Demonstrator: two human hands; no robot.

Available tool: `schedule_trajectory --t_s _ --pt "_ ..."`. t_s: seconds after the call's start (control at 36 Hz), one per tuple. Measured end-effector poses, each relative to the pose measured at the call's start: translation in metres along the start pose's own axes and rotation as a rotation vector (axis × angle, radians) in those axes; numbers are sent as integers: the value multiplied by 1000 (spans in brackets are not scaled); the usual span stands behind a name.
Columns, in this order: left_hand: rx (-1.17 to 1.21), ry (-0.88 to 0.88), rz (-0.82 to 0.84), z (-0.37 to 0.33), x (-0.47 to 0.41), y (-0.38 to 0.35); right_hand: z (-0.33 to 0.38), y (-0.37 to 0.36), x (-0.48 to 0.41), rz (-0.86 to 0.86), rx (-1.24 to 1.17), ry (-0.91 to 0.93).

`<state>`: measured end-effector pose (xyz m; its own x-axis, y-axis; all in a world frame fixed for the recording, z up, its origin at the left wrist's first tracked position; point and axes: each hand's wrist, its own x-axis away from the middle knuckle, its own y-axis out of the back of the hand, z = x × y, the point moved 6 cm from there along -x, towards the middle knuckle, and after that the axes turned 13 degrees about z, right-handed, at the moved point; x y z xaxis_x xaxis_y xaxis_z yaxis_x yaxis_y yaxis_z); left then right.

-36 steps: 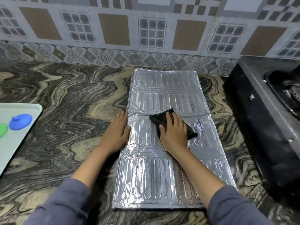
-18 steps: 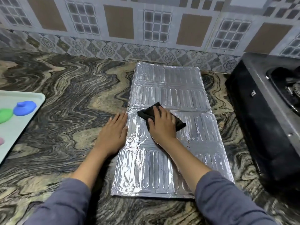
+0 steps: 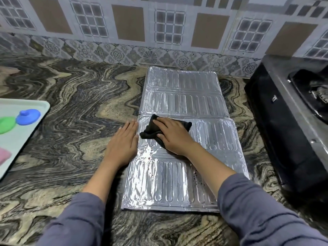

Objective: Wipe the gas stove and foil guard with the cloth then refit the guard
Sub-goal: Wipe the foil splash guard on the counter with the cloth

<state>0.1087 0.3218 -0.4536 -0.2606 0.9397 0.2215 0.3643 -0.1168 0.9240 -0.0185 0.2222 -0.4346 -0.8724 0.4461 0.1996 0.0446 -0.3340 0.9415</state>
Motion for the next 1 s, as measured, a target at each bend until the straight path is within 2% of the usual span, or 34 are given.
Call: schedule_trajectory --t_s 0.22,0.47,0.75,0.86,1.0 --pt "3 -1 -25 0 2 1 7 0 -7 76 -19 70" --pt "28 -4 -33 1 1 1 17 -16 24 64 -18 192" --pt "116 -42 -38 2 2 7 17 -22 45 45 -30 125" --pt "235 6 -54 8 9 9 20 -22 45 37 -58 103" --pt "245 11 -49 1 37 -5 19 -23 45 18 -62 89"
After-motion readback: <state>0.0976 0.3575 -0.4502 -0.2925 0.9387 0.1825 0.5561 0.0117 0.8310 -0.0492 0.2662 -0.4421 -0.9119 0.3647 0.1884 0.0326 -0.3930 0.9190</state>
